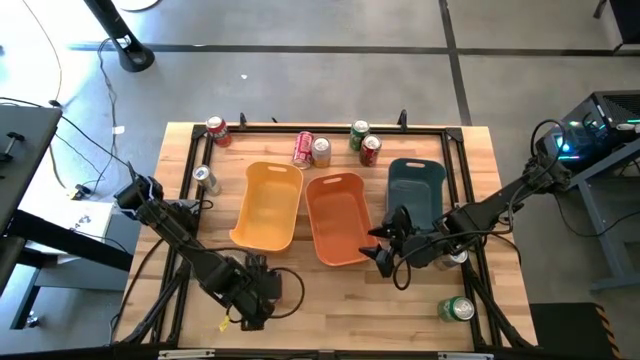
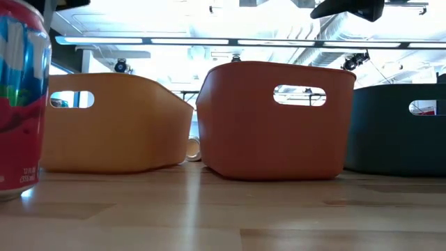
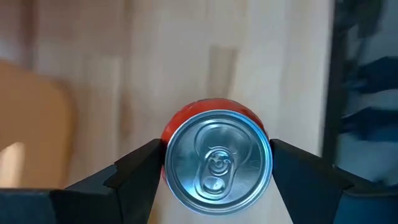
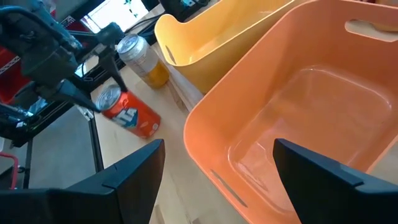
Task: Sort soda cans
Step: Put the bottom orange soda can into the yellow bin
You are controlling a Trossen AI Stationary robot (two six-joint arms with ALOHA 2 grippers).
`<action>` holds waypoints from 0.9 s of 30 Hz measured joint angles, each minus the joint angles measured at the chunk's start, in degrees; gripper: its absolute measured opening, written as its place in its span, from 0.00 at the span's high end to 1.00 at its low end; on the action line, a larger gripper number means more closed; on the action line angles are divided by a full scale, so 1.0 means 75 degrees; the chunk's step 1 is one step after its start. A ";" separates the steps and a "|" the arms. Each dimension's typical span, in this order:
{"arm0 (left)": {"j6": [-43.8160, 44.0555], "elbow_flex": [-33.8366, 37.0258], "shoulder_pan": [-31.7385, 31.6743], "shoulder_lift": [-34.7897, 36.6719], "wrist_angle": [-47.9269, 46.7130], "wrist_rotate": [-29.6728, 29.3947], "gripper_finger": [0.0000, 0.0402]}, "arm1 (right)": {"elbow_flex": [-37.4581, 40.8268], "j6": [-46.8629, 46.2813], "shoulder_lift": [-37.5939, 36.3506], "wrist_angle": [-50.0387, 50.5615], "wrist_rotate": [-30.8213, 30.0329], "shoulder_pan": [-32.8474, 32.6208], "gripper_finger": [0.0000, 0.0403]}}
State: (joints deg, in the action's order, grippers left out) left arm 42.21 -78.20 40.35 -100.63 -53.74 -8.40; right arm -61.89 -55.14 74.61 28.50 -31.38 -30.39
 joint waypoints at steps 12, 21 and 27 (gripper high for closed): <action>0.0699 0.0100 -0.0077 0.0169 0.0165 -0.0223 0.32 | 0.0003 -0.0005 0.0000 0.0310 -0.0032 0.0000 0.27; 0.0515 0.0079 -0.0348 -0.0005 0.0147 0.0207 0.32 | 0.0003 0.0015 0.0000 0.0346 -0.0104 0.0000 0.27; 0.0566 0.0007 -0.0607 0.0216 0.0158 0.0366 0.32 | 0.0003 -0.0002 0.0000 0.0349 -0.0184 0.0001 0.27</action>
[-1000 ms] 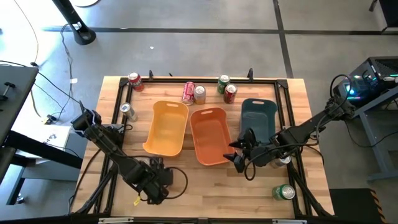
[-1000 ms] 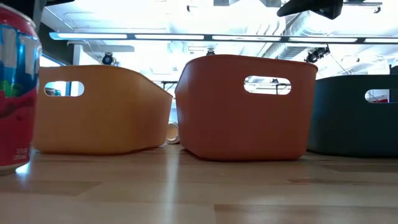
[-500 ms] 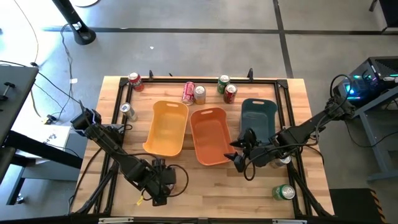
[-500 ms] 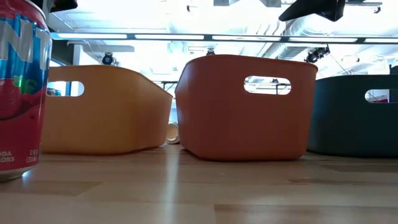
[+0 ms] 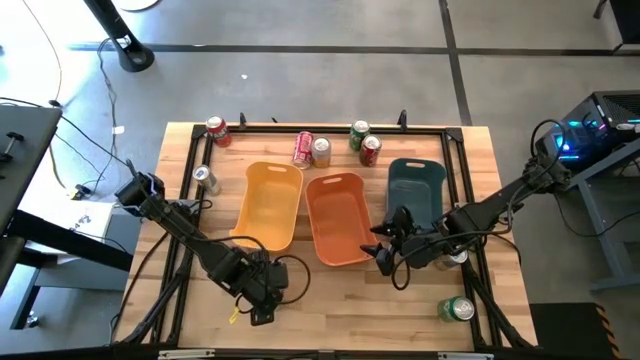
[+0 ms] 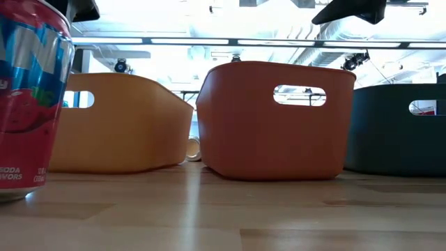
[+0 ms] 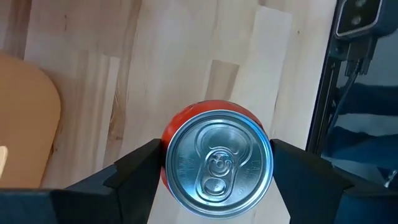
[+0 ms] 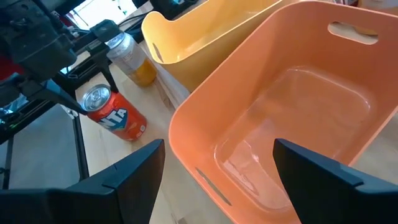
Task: Sort soda cans
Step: Put the bottom orange soda can into the yellow bin
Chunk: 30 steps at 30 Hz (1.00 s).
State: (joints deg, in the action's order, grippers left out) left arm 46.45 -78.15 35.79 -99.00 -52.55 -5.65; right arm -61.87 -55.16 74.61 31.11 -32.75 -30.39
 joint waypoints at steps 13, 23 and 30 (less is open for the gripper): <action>-0.0346 -0.0228 -0.0036 0.0423 -0.0090 0.0140 0.32 | 0.0000 0.0017 0.0000 0.0000 -0.0088 -0.0001 0.27; -0.0614 -0.0248 -0.0106 0.0440 -0.0134 0.0058 0.19 | 0.0000 0.0002 0.0003 0.0000 -0.0181 -0.0001 0.27; -0.0376 -0.0251 -0.0285 0.0443 -0.0082 0.0891 0.04 | 0.0000 -0.0004 0.0003 -0.0002 -0.0179 -0.0001 0.27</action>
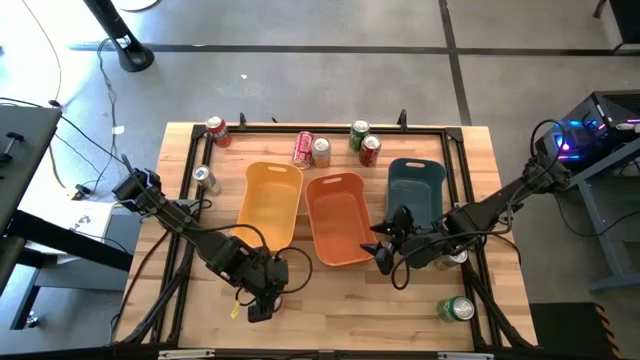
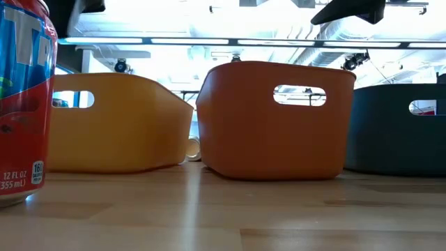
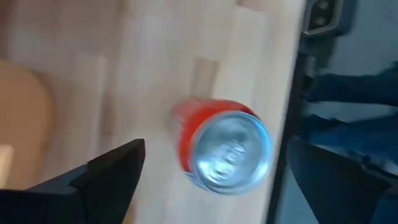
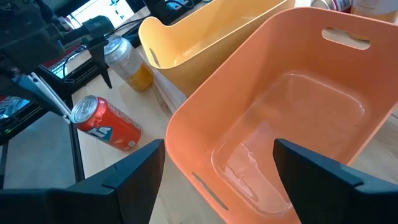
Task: Sort soda cans
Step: Put the bottom orange soda can into the yellow bin
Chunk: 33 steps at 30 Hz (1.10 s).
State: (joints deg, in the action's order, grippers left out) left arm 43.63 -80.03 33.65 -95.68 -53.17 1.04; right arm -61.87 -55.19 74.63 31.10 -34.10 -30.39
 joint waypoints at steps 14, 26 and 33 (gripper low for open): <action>0.0072 -0.0009 0.1186 -0.0001 0.0286 -0.1819 0.02 | 0.0000 0.0016 0.0000 0.0063 0.0001 0.0000 0.27; 0.0542 0.0694 0.0986 -0.0058 0.0613 -0.1773 0.02 | 0.0000 0.0016 0.0000 0.0083 0.0001 0.0000 0.27; 0.0306 0.1274 0.0851 -0.0058 0.1470 -0.1665 0.02 | 0.0000 0.0021 0.0000 0.0121 0.0001 0.0001 0.27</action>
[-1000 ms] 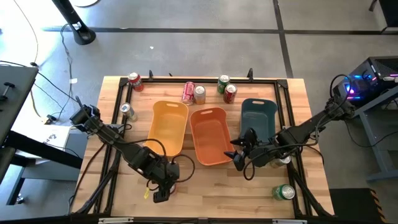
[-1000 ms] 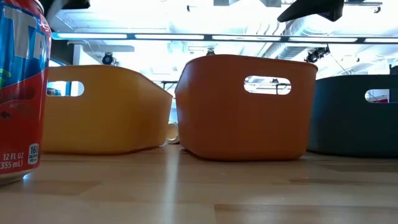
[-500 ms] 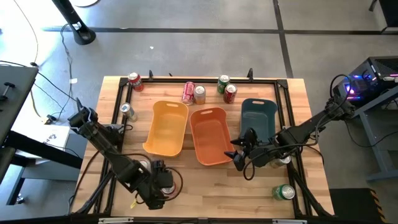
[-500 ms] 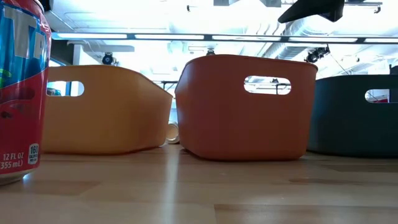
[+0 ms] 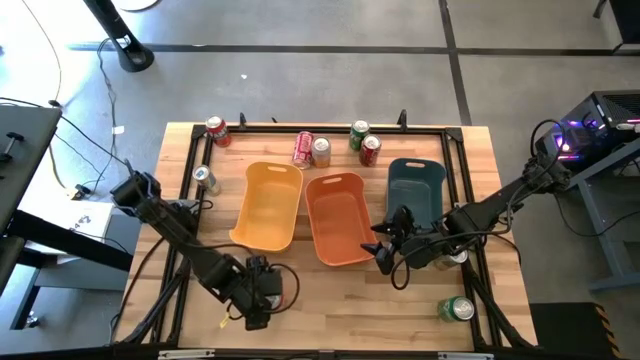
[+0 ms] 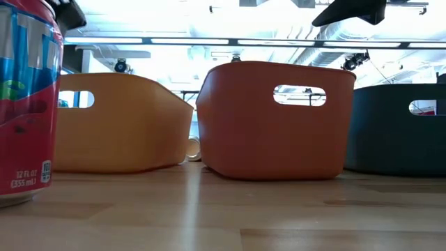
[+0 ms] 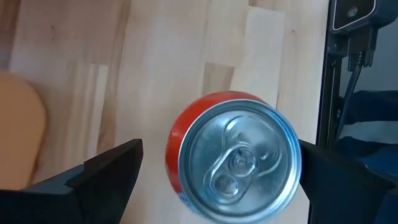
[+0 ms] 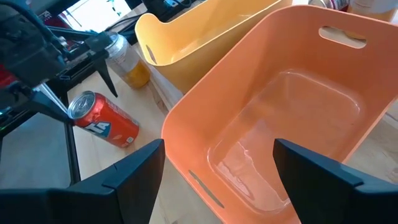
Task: Sort soda cans
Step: Put the bottom orange soda can into the yellow bin
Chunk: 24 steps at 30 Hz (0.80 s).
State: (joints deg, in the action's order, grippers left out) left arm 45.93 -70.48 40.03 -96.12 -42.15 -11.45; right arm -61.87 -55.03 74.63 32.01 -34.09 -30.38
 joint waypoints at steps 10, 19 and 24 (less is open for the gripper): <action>-0.0031 0.0192 -0.0260 -0.0003 0.0132 0.0244 0.13 | 0.0000 -0.0020 0.0000 0.0219 -0.0002 -0.0001 0.27; -0.0461 -0.0503 -0.0394 0.0398 -0.0834 0.1341 0.31 | 0.0002 -0.0021 0.0000 0.0248 -0.0003 0.0002 0.27; -0.1018 -0.1914 -0.0572 0.1409 -0.2023 0.0589 0.31 | 0.0003 -0.0024 0.0000 0.0340 -0.0003 0.0002 0.27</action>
State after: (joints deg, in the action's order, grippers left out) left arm 38.30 -84.84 35.74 -85.55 -57.32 -7.04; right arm -61.84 -55.21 74.63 34.56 -34.11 -30.37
